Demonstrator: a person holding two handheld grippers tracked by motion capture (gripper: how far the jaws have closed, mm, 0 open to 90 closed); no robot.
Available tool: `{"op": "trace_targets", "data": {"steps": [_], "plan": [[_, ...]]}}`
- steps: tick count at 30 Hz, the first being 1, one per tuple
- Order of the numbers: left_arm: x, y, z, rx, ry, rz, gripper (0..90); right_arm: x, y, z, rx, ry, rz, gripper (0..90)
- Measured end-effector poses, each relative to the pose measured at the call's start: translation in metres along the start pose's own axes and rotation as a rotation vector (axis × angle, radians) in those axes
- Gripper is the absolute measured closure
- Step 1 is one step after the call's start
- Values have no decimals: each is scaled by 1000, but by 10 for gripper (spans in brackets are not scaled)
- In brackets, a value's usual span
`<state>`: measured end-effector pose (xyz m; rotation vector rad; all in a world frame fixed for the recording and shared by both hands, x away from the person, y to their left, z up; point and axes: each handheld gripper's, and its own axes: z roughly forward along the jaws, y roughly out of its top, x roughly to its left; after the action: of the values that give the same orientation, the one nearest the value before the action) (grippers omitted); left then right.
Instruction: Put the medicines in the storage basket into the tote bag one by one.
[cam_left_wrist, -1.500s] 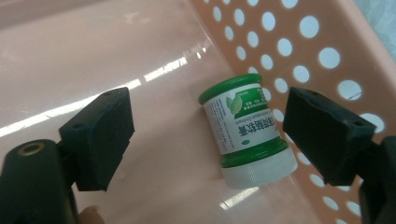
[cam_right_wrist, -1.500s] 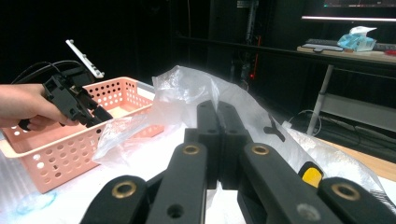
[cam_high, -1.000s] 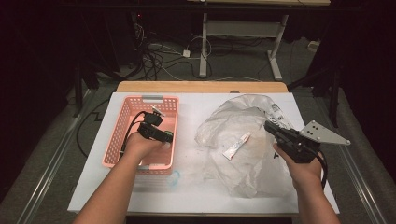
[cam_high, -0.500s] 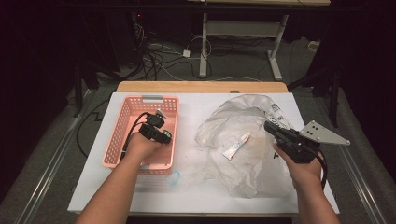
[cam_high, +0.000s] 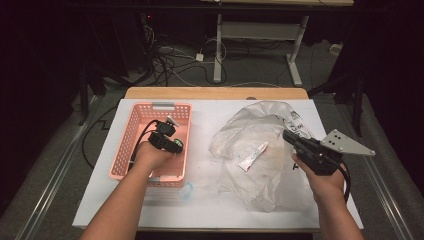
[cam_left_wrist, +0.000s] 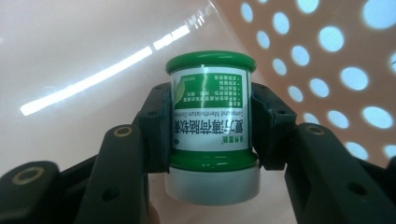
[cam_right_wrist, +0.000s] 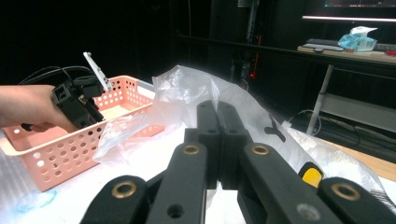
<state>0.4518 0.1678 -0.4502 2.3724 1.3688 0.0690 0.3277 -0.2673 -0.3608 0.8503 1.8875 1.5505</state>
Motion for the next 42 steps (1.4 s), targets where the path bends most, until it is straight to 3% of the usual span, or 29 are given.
{"op": "trace_targets", "data": {"steps": [6, 15, 35, 42], "plan": [[0, -4, -17, -79, -10, -1, 538, -1, 0, -1, -2, -1, 2, 900], [-14, -13, -33, -193, -9, 33, 538, 0, 1, -2, -8, -1, -1, 900], [-35, -47, -63, -369, -16, 84, 538, 1, 2, -2, -10, 3, -8, 900], [-44, -61, -66, -435, -27, 91, 538, 1, 2, -2, -11, 7, -8, 900]]}}
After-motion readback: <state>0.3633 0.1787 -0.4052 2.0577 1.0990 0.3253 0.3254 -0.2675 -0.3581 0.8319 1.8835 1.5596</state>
